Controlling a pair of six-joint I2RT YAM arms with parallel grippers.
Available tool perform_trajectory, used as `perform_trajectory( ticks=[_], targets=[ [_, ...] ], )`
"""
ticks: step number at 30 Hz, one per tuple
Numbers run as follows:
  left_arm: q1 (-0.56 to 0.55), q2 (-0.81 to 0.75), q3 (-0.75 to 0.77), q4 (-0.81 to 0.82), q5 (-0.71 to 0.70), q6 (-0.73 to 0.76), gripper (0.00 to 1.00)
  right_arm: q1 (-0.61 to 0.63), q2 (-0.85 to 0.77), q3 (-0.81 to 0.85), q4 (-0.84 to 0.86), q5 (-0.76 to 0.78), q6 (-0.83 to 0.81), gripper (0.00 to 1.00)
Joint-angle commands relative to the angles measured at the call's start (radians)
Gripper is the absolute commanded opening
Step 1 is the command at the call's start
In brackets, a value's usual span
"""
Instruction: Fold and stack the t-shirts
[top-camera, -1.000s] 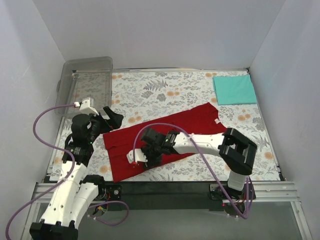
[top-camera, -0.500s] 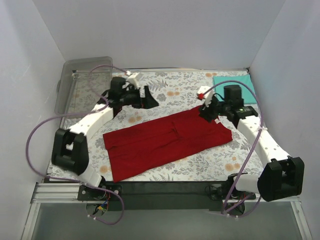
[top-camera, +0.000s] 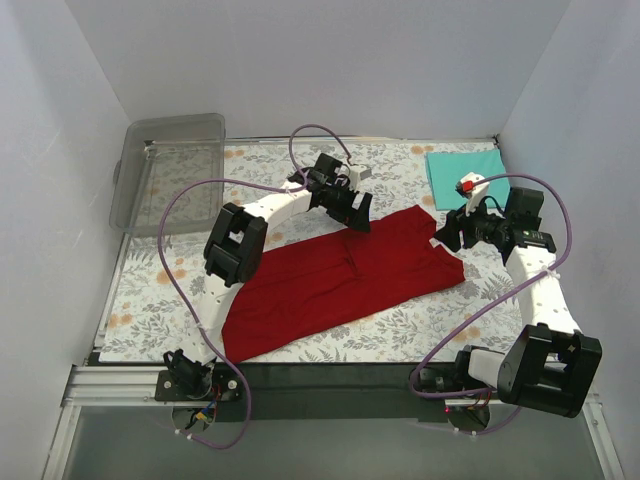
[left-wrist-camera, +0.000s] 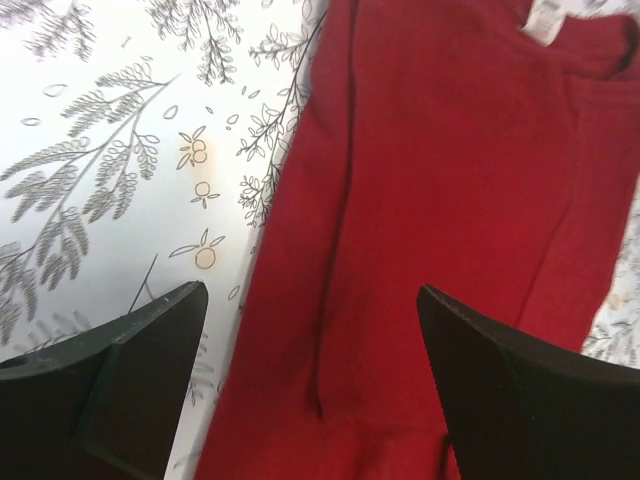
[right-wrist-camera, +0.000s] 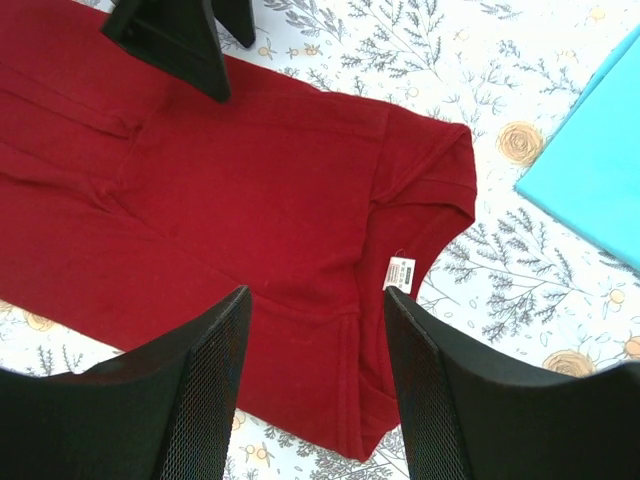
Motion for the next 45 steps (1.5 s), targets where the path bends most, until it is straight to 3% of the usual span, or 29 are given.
perform_trajectory(
  ticks=[1, 6, 10, 17, 25, 31, 38, 45],
  targets=[
    [-0.018, 0.008, 0.090, -0.072, -0.036, 0.068, 0.79, -0.029, -0.015, -0.017, 0.025, -0.075, 0.021, 0.53],
    [-0.027, 0.066, 0.152, -0.078, -0.036, 0.059, 0.75, -0.040, -0.006, -0.023, 0.026, -0.091, 0.024, 0.53],
    [-0.041, 0.117, 0.220, -0.141, -0.036, 0.065, 0.67, -0.043, -0.002, -0.023, 0.026, -0.088, 0.023, 0.53],
    [-0.061, 0.141, 0.217, -0.161, -0.048, 0.063, 0.43, -0.045, 0.005, -0.025, 0.028, -0.085, 0.020, 0.53],
    [-0.080, 0.141, 0.217, -0.170, -0.053, 0.063, 0.32, -0.045, 0.006, -0.025, 0.028, -0.080, 0.020, 0.53],
    [-0.081, 0.149, 0.234, -0.167, -0.091, 0.057, 0.00, -0.046, 0.008, -0.025, 0.028, -0.071, 0.020, 0.53],
    [-0.044, 0.140, 0.237, -0.132, -0.159, 0.011, 0.00, -0.048, 0.012, -0.025, 0.028, -0.063, 0.018, 0.53],
    [0.087, 0.161, 0.278, -0.026, -0.188, -0.141, 0.00, -0.049, 0.018, -0.023, 0.028, -0.060, 0.018, 0.53]
  ],
)
